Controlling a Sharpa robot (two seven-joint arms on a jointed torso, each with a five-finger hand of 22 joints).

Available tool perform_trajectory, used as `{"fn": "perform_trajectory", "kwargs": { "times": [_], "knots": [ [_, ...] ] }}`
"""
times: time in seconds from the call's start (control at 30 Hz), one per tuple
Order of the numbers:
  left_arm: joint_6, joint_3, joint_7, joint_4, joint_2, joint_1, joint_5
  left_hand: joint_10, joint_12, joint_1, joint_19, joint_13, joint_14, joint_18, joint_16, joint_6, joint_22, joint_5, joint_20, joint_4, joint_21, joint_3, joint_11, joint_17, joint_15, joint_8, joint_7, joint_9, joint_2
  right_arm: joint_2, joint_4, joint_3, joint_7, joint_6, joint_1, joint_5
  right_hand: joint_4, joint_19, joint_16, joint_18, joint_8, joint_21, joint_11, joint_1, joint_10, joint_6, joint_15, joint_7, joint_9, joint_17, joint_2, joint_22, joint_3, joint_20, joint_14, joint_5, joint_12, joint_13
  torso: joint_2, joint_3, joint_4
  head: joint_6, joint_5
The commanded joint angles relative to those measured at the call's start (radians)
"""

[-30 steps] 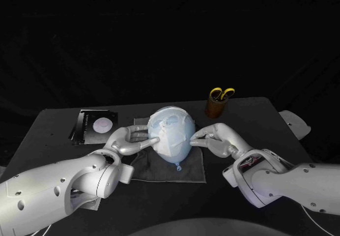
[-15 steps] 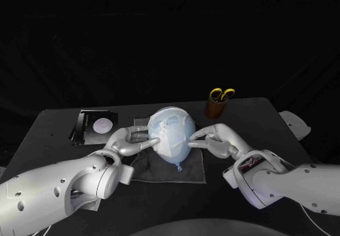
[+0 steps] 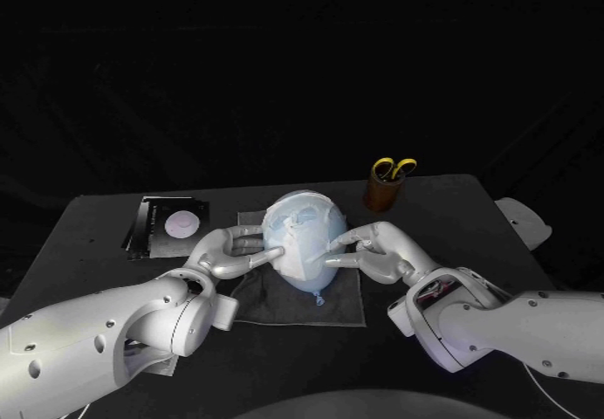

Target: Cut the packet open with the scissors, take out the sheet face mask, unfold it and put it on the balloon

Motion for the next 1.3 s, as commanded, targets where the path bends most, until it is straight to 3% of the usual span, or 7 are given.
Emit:
{"fn": "perform_trajectory", "kwargs": {
  "times": [0.03,0.53,1.17,1.3],
  "knots": [
    [0.015,0.000,-0.002,0.008,0.002,0.000,0.002,0.007,-0.003,-0.002,0.006,0.000,0.001,0.016,-0.004,0.007,-0.001,-0.001,-0.003,0.000,0.005,0.000,0.001,-0.001,0.003,0.003,0.133,0.001,0.004,0.007,-0.005,0.000,-0.020,-0.028,0.000,-0.006,0.000,-0.001,0.005,0.010,-0.004,-0.005,-0.028,-0.012,0.190,-0.006,-0.018,0.000,-0.001,0.263,0.001,-0.001,-0.008,0.006,0.129,-0.001,0.310,0.478,0.000,0.0005,-0.0003,0.000,0.002],
    [0.018,0.000,-0.009,0.024,0.001,0.000,0.009,0.011,-0.004,-0.003,0.008,0.001,0.005,0.016,-0.005,0.011,-0.002,-0.001,-0.003,0.000,0.005,0.000,0.001,-0.001,0.002,0.004,0.132,0.002,0.005,0.045,-0.035,0.000,-0.047,-0.034,-0.001,-0.004,0.006,-0.013,0.005,0.015,-0.009,-0.019,-0.027,-0.013,0.190,-0.010,-0.016,0.001,0.000,0.263,0.011,-0.016,-0.014,0.008,0.129,0.000,0.310,0.478,0.001,0.0004,-0.0003,0.001,-0.003],
    [0.016,0.000,-0.015,0.032,0.001,0.000,0.015,0.019,-0.007,-0.004,0.010,0.001,0.011,0.017,-0.008,0.021,-0.003,-0.001,-0.003,-0.001,0.004,0.006,-0.001,-0.002,0.001,0.007,0.131,0.004,0.012,0.077,-0.064,0.002,-0.041,-0.048,-0.001,0.003,0.042,-0.020,0.005,0.018,-0.011,-0.032,-0.028,-0.038,0.190,-0.001,-0.017,-0.001,0.007,0.263,0.033,-0.027,-0.052,0.009,0.129,-0.006,0.310,0.478,0.001,0.0011,-0.0009,0.004,-0.004],
    [0.017,0.000,-0.016,0.033,0.002,0.000,0.016,0.021,-0.008,-0.003,0.010,0.001,0.012,0.017,-0.009,0.025,-0.003,-0.001,-0.003,-0.001,0.004,0.008,-0.001,-0.002,0.001,0.008,0.130,0.005,0.014,0.088,-0.072,0.003,-0.045,-0.051,-0.001,0.004,0.052,-0.022,0.005,0.019,-0.009,-0.036,-0.031,-0.035,0.190,0.007,-0.018,-0.004,0.011,0.263,0.052,-0.030,-0.059,0.008,0.129,-0.005,0.310,0.478,0.000,0.0007,-0.0012,0.004,-0.005]
  ]
}}
